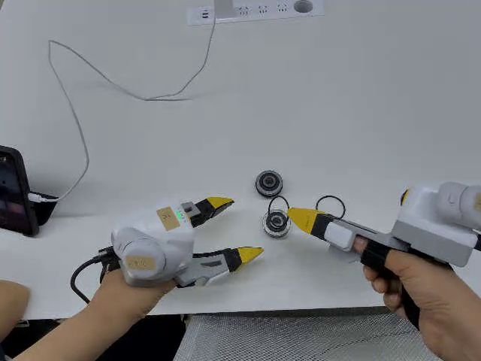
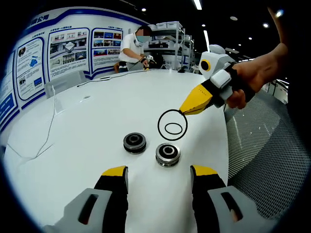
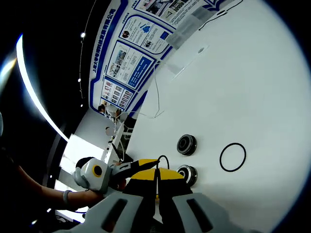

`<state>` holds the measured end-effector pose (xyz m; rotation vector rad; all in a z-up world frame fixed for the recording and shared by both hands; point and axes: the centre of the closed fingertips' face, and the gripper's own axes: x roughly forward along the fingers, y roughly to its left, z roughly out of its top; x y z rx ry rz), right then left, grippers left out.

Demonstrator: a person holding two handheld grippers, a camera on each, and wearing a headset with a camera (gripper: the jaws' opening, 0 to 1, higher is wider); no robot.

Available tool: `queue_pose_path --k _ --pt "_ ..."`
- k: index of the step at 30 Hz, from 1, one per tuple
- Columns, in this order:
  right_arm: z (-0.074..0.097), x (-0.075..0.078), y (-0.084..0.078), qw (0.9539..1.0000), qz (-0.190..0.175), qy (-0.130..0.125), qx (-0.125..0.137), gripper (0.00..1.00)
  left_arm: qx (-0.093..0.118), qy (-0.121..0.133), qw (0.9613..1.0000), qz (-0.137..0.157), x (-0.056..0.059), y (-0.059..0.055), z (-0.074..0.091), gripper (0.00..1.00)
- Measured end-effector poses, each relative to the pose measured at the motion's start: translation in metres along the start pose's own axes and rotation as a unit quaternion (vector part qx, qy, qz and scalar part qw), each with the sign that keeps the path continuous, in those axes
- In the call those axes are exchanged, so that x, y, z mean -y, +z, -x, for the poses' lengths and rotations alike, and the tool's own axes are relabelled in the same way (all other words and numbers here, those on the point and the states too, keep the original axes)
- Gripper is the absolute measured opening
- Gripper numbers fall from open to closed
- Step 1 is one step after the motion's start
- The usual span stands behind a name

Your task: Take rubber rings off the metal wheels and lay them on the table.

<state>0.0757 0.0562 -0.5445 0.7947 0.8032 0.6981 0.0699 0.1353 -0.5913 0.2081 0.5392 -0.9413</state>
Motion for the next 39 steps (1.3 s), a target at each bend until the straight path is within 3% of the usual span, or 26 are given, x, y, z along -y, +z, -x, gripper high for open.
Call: queue_pose_path --k 13,22,26,31,39 --pt "0.02 0.051 0.019 0.9978 -0.01 -0.061 0.025 0.01 0.023 0.017 0.9995 0.016 -0.009 0.005 0.008 0.6" --pt "0.021 0.074 0.015 0.9954 -0.012 -0.093 0.017 0.01 0.021 0.019 0.9994 0.022 -0.008 0.004 0.008 0.59" --pt "0.024 0.082 0.014 0.9919 0.028 -0.123 0.01 0.02 0.02 0.02 0.9993 0.023 -0.008 0.003 0.008 0.59" --pt "0.025 0.087 0.013 0.9839 0.098 -0.149 -0.01 0.03 0.018 0.02 0.9994 0.024 -0.008 0.003 0.008 0.58" --pt "0.026 0.091 0.012 0.977 0.137 -0.162 -0.023 0.19 0.014 0.019 0.9994 0.025 -0.009 0.001 0.007 0.57"
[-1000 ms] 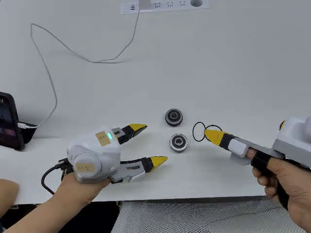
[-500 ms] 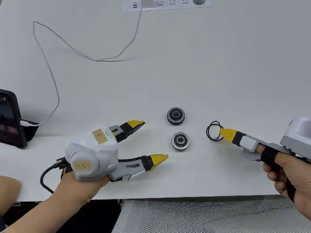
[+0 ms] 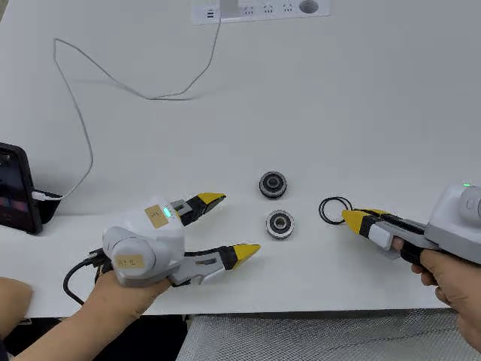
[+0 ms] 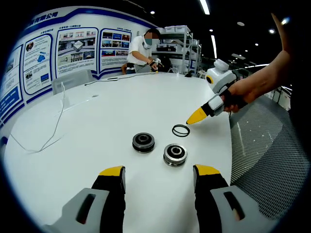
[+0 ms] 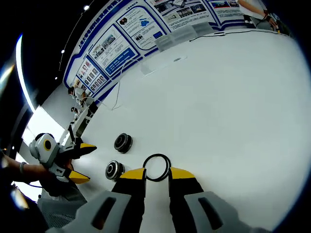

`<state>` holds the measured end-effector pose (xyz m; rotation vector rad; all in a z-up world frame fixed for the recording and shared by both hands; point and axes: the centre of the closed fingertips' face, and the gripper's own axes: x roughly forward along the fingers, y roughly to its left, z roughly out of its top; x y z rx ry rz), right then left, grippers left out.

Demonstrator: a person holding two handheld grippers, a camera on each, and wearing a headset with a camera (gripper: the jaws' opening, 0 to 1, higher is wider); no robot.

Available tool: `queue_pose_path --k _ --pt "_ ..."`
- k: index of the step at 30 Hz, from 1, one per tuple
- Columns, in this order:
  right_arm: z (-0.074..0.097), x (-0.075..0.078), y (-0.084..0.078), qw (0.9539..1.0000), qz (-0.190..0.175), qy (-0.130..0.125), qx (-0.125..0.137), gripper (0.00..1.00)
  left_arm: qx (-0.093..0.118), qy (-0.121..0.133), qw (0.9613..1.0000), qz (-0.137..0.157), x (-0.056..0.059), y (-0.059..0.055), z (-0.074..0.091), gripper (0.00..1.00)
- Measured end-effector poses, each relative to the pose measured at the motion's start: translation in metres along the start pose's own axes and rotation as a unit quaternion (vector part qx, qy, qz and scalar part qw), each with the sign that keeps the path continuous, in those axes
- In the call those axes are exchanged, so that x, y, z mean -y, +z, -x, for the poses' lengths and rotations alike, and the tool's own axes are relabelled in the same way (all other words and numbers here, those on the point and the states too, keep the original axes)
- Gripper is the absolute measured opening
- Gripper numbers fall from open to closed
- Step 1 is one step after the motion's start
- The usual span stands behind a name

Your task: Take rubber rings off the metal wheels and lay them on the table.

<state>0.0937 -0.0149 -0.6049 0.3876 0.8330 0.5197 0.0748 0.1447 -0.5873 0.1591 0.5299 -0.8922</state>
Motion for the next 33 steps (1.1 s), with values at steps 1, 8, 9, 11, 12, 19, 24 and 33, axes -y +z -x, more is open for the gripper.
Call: queue_pose_path --k 1,8,9,11,12,19,24,33 --pt "0.0 -0.001 -0.002 1.0 0.003 0.002 -0.006 0.19 0.0 0.0 1.0 0.001 0.0 0.0 0.0 0.57" --pt "0.001 -0.003 -0.006 0.9901 0.135 -0.009 -0.036 0.25 0.0 -0.002 1.0 -0.002 0.0 0.0 -0.001 0.56" --pt "0.002 -0.009 -0.006 0.9854 0.166 -0.003 -0.037 0.26 0.0 -0.002 1.0 -0.002 0.0 0.0 -0.001 0.56" --pt "0.001 -0.016 -0.006 0.9802 0.195 0.011 -0.036 0.29 0.0 -0.002 1.0 -0.002 -0.001 0.0 -0.001 0.56" --pt "0.001 -0.021 -0.008 0.9771 0.208 0.022 -0.038 0.31 -0.001 -0.002 1.0 -0.002 -0.001 0.001 -0.001 0.56" --pt "-0.007 -0.047 -0.002 0.969 0.239 0.061 -0.014 0.47 0.003 -0.005 0.9999 -0.008 -0.003 0.01 -0.006 0.49" --pt "-0.014 -0.056 0.007 0.9674 0.244 0.068 -0.003 0.47 0.01 0.001 0.9998 -0.019 -0.01 0.023 -0.014 0.46" --pt "-0.028 -0.059 0.012 0.965 0.253 0.07 -0.006 0.44 -0.001 -0.001 0.9992 -0.039 -0.019 0.034 -0.035 0.42"
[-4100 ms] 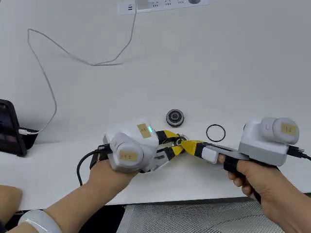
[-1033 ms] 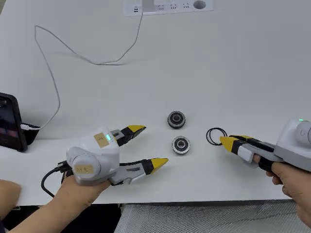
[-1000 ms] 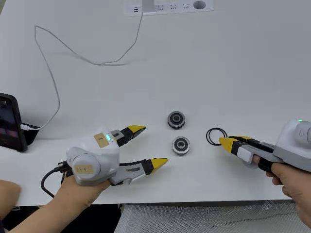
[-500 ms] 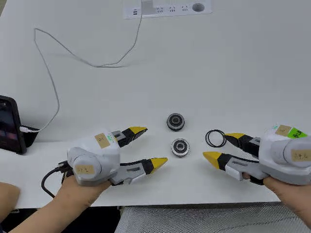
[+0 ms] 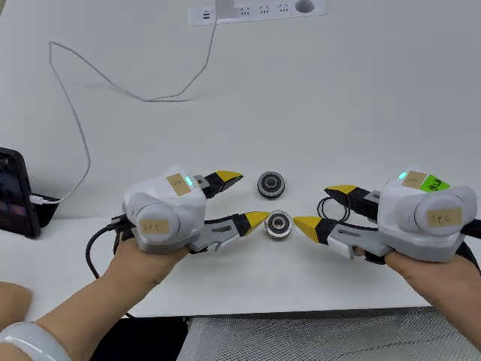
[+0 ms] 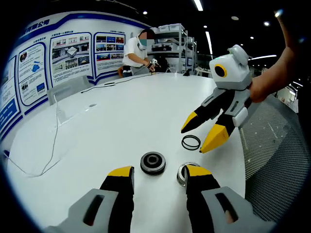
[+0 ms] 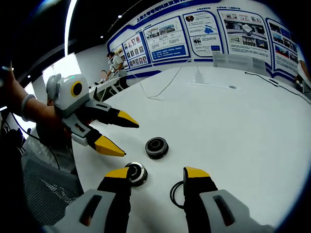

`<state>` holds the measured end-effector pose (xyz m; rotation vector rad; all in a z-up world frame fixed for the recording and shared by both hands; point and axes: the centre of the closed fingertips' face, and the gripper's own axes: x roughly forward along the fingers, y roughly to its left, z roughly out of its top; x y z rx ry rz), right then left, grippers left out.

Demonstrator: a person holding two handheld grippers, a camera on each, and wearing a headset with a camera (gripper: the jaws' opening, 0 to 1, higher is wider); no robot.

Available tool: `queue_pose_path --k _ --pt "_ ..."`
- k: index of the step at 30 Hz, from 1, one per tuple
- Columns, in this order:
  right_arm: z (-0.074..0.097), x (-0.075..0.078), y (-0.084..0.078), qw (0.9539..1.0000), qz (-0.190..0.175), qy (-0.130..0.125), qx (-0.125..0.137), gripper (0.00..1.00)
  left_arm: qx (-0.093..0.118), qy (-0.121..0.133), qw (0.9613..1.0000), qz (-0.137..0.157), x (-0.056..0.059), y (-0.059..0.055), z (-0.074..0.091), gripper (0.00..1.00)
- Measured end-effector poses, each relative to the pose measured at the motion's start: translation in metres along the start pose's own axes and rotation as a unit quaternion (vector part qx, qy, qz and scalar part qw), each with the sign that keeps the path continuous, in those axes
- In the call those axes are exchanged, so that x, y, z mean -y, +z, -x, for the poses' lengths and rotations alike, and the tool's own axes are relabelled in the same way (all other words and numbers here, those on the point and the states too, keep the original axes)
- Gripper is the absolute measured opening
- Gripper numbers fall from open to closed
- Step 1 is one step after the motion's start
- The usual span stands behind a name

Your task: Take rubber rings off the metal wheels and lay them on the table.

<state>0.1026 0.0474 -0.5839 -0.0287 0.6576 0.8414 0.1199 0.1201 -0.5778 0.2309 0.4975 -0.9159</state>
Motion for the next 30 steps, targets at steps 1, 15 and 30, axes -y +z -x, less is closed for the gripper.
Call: queue_pose_path --k 1,15,30 --pt "-0.002 0.001 0.001 1.0 0.0 0.001 0.0 0.44 -0.001 -0.001 1.0 -0.002 -0.001 0.001 -0.003 0.42" --pt "-0.015 0.004 0.004 0.9999 -0.012 0.008 -0.002 0.41 -0.024 -0.018 0.9993 -0.023 0.002 0.003 -0.026 0.38" --pt "-0.019 0.006 0.01 0.9992 -0.036 0.012 0.006 0.27 -0.045 -0.028 0.9979 -0.038 0.003 0.001 -0.04 0.27"
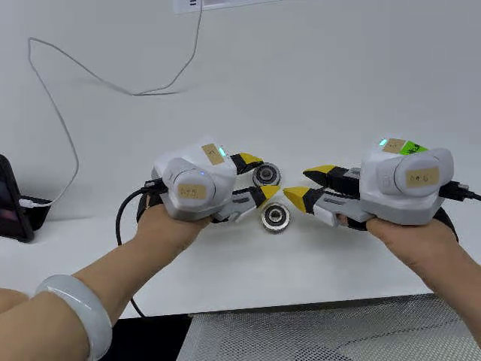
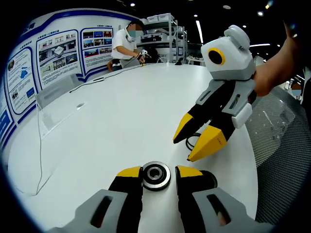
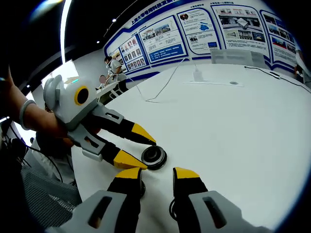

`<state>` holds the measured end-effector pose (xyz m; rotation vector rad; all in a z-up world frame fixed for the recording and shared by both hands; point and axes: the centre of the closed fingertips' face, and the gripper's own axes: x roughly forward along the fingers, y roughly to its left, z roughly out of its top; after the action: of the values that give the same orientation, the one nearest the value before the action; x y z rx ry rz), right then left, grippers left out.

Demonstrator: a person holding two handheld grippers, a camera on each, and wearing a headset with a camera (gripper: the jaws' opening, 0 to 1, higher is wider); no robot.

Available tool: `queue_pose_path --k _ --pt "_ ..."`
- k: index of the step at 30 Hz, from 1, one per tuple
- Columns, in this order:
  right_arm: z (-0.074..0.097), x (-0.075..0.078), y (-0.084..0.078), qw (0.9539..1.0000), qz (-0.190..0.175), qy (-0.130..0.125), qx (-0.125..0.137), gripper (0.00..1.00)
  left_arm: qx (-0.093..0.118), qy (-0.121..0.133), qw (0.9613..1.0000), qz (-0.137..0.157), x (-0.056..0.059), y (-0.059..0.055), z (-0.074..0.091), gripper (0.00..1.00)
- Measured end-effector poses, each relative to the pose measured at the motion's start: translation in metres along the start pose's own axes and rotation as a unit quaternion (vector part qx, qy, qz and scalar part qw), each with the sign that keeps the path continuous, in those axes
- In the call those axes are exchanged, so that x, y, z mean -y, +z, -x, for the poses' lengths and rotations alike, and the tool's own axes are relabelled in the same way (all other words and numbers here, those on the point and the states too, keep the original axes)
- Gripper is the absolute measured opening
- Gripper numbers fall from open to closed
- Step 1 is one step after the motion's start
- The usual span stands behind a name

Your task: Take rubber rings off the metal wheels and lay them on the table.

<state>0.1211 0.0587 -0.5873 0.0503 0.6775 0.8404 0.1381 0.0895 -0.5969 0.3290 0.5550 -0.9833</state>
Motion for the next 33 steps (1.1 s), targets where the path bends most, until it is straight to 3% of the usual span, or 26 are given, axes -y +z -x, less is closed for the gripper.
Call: queue_pose_path --k 12,17,23,27,33 --pt "-0.003 -0.003 0.001 0.9995 -0.032 0.003 0.008 0.2 -0.007 0.002 0.9999 0.014 -0.004 -0.005 -0.002 0.19" --pt "-0.005 -0.002 0.002 0.9971 -0.073 0.007 0.016 0.18 -0.007 0.006 0.9998 0.018 -0.006 -0.005 -0.002 0.15" --pt "-0.013 0.004 0.003 0.9907 -0.133 0.009 0.026 0.16 -0.006 0.006 0.9998 0.017 -0.006 -0.006 -0.002 0.14" --pt "-0.021 0.003 0.002 0.9806 -0.193 0.02 0.032 0.16 -0.004 0.006 0.9998 0.018 -0.006 -0.007 -0.003 0.14" --pt "-0.028 0.005 -0.002 0.9741 -0.224 0.02 0.024 0.15 -0.005 0.006 0.9998 0.016 -0.006 -0.007 -0.003 0.14"
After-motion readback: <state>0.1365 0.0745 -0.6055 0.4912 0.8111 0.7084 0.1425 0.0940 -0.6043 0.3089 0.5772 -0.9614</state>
